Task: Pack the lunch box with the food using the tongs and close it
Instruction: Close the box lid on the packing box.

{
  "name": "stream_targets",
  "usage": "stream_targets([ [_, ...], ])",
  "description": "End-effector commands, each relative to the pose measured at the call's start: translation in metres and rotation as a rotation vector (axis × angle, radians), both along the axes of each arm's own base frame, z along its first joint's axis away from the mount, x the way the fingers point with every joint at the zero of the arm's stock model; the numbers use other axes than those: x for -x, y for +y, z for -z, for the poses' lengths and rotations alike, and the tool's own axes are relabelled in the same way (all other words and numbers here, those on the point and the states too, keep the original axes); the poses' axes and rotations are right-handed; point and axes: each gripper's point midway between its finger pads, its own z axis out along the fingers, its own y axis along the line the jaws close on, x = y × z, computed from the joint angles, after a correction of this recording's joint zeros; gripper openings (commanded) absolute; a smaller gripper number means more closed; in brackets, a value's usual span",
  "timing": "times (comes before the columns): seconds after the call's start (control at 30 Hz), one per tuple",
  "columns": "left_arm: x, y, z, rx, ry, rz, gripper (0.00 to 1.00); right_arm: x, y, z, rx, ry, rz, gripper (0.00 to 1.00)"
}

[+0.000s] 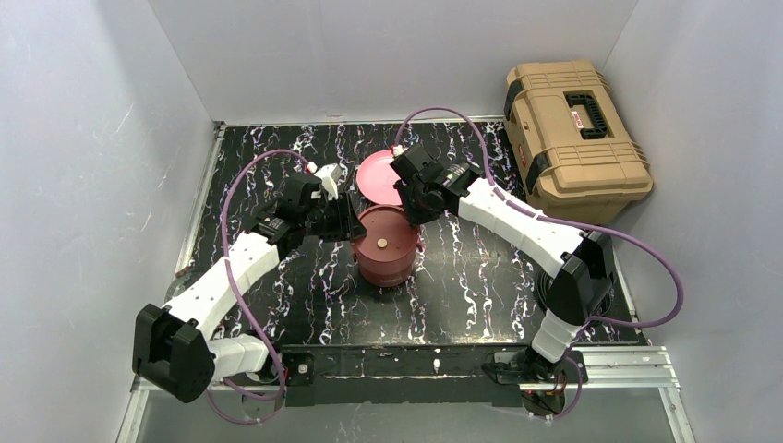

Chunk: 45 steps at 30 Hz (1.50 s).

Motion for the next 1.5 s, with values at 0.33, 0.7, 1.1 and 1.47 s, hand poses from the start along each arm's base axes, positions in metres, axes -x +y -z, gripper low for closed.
stream_targets([
  [0.33,0.032,0.044,0.059,-0.271,0.186,-0.024,0.44,-0.002,0.002,-0.032,-0.053,-0.084,0.002,0.36],
  [0.7,-0.006,0.034,-0.014,-0.27,0.028,0.005,0.69,-0.018,-0.003,-0.074,-0.112,-0.24,0.034,0.53],
  [1.1,-0.019,0.081,-0.052,-0.291,0.0,-0.081,0.85,-0.02,-0.039,-0.113,-0.152,-0.421,0.091,0.58],
  [1.47,-0.016,0.221,-0.012,-0.345,0.095,-0.575,0.91,-0.024,-0.102,-0.1,-0.144,-0.424,0.162,0.61],
])
